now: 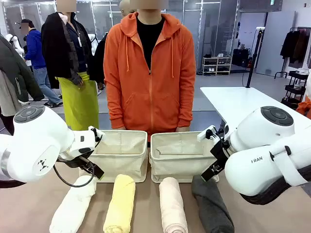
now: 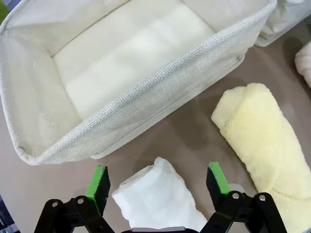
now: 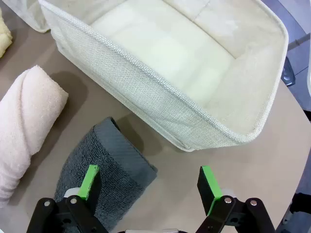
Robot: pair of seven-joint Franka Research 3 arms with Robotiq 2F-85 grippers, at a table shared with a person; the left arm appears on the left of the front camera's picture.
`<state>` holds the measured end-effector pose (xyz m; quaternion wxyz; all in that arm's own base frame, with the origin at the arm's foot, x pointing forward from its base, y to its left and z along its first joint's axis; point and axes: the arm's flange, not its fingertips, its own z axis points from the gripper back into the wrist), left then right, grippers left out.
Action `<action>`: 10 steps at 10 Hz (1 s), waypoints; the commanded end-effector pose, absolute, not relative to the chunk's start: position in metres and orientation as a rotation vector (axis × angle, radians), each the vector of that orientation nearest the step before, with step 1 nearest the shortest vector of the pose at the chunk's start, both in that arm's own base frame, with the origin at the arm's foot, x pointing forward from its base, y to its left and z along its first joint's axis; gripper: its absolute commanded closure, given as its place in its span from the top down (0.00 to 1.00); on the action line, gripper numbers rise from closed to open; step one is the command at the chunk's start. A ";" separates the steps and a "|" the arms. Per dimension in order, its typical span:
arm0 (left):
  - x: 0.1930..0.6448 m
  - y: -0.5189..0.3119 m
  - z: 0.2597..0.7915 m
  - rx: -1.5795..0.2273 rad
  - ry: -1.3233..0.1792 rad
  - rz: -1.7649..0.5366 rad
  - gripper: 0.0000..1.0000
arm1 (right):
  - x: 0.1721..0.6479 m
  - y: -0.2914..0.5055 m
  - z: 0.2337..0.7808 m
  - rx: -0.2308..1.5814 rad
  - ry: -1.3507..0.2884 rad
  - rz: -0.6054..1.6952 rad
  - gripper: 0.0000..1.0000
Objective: Divide the towels into two baskets.
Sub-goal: Pick up one hotel-folded towel and place it in the Fabric basket indicated by the person.
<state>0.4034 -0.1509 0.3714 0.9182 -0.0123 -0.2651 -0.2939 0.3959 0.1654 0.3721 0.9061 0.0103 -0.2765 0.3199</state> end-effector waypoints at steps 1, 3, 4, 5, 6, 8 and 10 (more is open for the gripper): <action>0.403 -0.151 0.371 -0.025 -0.545 -0.605 1.00 | 0.396 0.165 0.372 0.021 -0.571 0.661 1.00; 0.403 -0.151 0.371 -0.025 -0.545 -0.605 1.00 | 0.396 0.165 0.372 0.021 -0.571 0.661 1.00; 0.403 -0.151 0.371 -0.025 -0.545 -0.605 1.00 | 0.396 0.165 0.372 0.021 -0.571 0.661 1.00; 0.403 -0.151 0.371 -0.025 -0.545 -0.605 1.00 | 0.396 0.165 0.372 0.021 -0.571 0.661 1.00; 0.403 -0.151 0.371 -0.025 -0.545 -0.605 1.00 | 0.396 0.165 0.372 0.021 -0.571 0.661 1.00; 0.403 -0.151 0.371 -0.025 -0.545 -0.605 1.00 | 0.396 0.165 0.372 0.021 -0.571 0.661 1.00; 0.403 -0.151 0.371 -0.025 -0.545 -0.605 1.00 | 0.396 0.165 0.372 0.020 -0.571 0.660 1.00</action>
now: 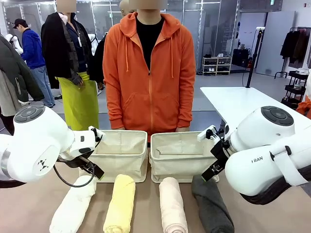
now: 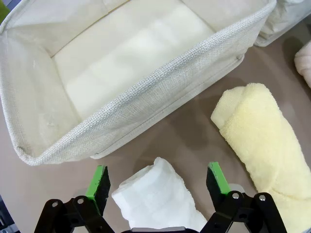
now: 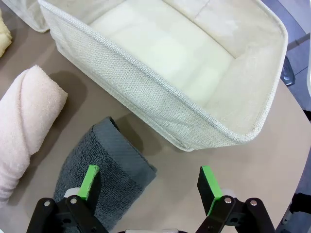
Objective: Divide the towels into two baskets.
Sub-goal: Pick up one hotel-folded towel and place it in the Fabric basket indicated by the person.
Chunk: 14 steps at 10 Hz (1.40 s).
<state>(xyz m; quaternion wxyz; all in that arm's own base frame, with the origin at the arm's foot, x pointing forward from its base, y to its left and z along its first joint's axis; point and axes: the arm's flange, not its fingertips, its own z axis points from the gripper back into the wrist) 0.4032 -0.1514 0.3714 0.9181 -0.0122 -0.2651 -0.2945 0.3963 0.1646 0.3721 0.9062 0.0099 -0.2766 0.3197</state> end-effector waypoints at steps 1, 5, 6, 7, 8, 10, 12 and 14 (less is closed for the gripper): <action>0.403 -0.151 0.371 -0.025 -0.545 -0.606 1.00 | 0.396 0.163 0.377 0.033 -0.569 0.666 1.00; 0.403 -0.145 0.411 -0.099 -0.512 -0.603 1.00 | 0.399 0.155 0.417 0.086 -0.517 0.627 1.00; 0.403 -0.140 0.419 -0.156 -0.486 -0.583 1.00 | 0.399 0.154 0.422 0.131 -0.506 0.619 1.00; 0.401 -0.136 0.427 -0.242 -0.460 -0.578 1.00 | 0.399 0.150 0.427 0.174 -0.489 0.611 1.00; 0.400 -0.130 0.432 -0.259 -0.463 -0.586 1.00 | 0.399 0.145 0.433 0.225 -0.464 0.603 1.00; 0.398 -0.111 0.440 -0.433 -0.424 -0.537 1.00 | 0.399 0.130 0.441 0.358 -0.406 0.583 1.00; 0.397 -0.069 0.440 -0.775 -0.380 -0.445 1.00 | 0.400 0.100 0.449 0.622 -0.322 0.518 1.00; 0.380 -0.018 0.435 -1.103 -0.443 -0.321 1.00 | 0.401 0.041 0.450 0.941 -0.294 0.341 1.00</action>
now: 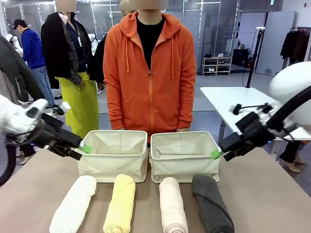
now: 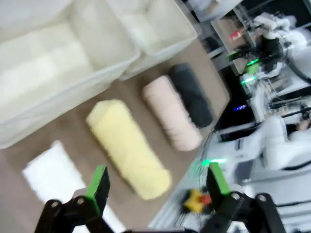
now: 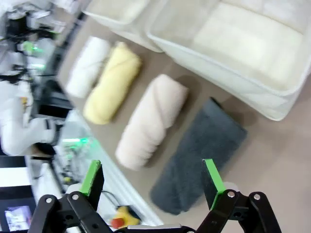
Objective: Divide the towels into two baskets.
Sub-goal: Pick up one hotel-folded towel and place it in the Fabric basket indicated by the person.
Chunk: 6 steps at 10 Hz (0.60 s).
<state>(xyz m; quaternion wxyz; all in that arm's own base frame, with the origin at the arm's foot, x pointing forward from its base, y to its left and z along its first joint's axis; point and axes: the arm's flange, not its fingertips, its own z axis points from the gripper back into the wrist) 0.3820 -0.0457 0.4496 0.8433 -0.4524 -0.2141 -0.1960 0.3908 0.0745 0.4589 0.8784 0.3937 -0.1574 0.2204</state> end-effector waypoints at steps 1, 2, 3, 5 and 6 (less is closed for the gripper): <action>0.364 0.011 0.438 -1.126 -0.490 -0.294 1.00 | 0.395 0.008 0.453 1.017 -0.304 0.291 1.00; 0.348 0.042 0.442 -1.130 -0.552 -0.246 1.00 | 0.387 -0.028 0.455 1.053 -0.315 0.225 1.00; 0.332 0.071 0.446 -1.118 -0.596 -0.198 1.00 | 0.379 -0.068 0.457 1.109 -0.349 0.130 1.00; 0.294 0.138 0.445 -1.066 -0.711 0.002 1.00 | 0.342 -0.163 0.458 1.145 -0.481 -0.141 1.00; 0.268 0.170 0.445 -1.038 -0.789 0.104 1.00 | 0.314 -0.201 0.460 1.142 -0.555 -0.247 1.00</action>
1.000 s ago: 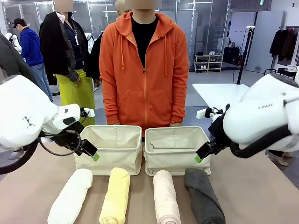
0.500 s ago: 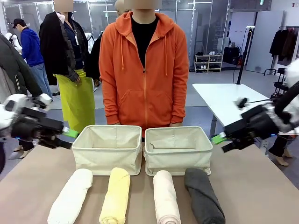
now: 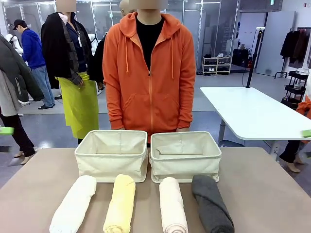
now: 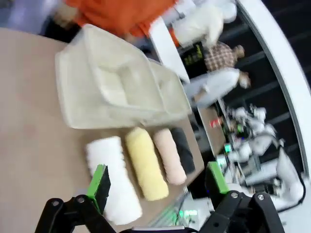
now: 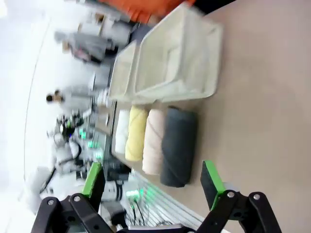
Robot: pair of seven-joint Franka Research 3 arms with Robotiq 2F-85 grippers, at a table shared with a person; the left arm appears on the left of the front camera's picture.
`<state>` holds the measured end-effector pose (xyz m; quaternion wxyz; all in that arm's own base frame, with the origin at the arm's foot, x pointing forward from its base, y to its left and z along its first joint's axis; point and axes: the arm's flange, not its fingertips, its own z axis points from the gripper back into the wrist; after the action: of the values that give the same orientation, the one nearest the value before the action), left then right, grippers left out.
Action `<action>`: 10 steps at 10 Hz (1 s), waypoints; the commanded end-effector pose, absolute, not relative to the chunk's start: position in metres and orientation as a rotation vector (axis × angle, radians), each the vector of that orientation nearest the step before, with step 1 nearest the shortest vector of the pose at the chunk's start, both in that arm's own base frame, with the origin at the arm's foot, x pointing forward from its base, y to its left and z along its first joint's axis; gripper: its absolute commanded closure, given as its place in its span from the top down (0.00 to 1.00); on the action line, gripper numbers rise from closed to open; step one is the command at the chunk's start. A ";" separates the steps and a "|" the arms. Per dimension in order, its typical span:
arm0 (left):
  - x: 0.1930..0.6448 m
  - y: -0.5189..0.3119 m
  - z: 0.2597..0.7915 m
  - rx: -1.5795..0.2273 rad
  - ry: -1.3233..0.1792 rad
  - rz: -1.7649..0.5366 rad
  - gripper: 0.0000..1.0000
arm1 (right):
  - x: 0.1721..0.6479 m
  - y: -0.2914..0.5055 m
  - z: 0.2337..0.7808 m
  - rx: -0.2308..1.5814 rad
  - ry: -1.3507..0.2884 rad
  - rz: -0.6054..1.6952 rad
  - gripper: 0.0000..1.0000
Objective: Divide the towels into two baskets.
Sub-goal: Pick up one hotel-folded towel and place it in the Fabric basket indicated by the person.
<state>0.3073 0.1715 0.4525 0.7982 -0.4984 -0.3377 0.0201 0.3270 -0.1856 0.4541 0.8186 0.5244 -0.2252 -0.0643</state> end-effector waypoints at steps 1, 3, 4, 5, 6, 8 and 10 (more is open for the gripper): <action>0.243 0.198 0.441 -1.010 -0.849 0.185 1.00 | 0.286 -0.230 0.460 1.122 -0.602 -0.328 1.00; 0.216 0.219 0.434 -0.963 -0.861 0.277 1.00 | 0.244 -0.265 0.464 1.099 -0.684 -0.434 1.00; 0.219 0.217 0.435 -0.961 -0.858 0.265 1.00 | 0.243 -0.263 0.465 1.089 -0.673 -0.421 1.00; 0.229 0.209 0.440 -0.956 -0.846 0.236 1.00 | 0.250 -0.278 0.457 1.080 -0.667 -0.398 1.00; 0.230 0.265 0.450 -0.952 -0.879 0.303 1.00 | 0.250 -0.278 0.457 1.080 -0.667 -0.398 1.00; 0.230 0.265 0.450 -0.952 -0.879 0.303 1.00 | 0.250 -0.278 0.457 1.080 -0.667 -0.398 1.00; 0.230 0.265 0.450 -0.952 -0.879 0.303 1.00 | 0.250 -0.278 0.457 1.080 -0.667 -0.398 1.00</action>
<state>0.2311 0.2635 0.4498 0.7898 -0.4394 -0.4043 0.1401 0.2500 -0.2778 0.4551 0.7904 0.4970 -0.3042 -0.1888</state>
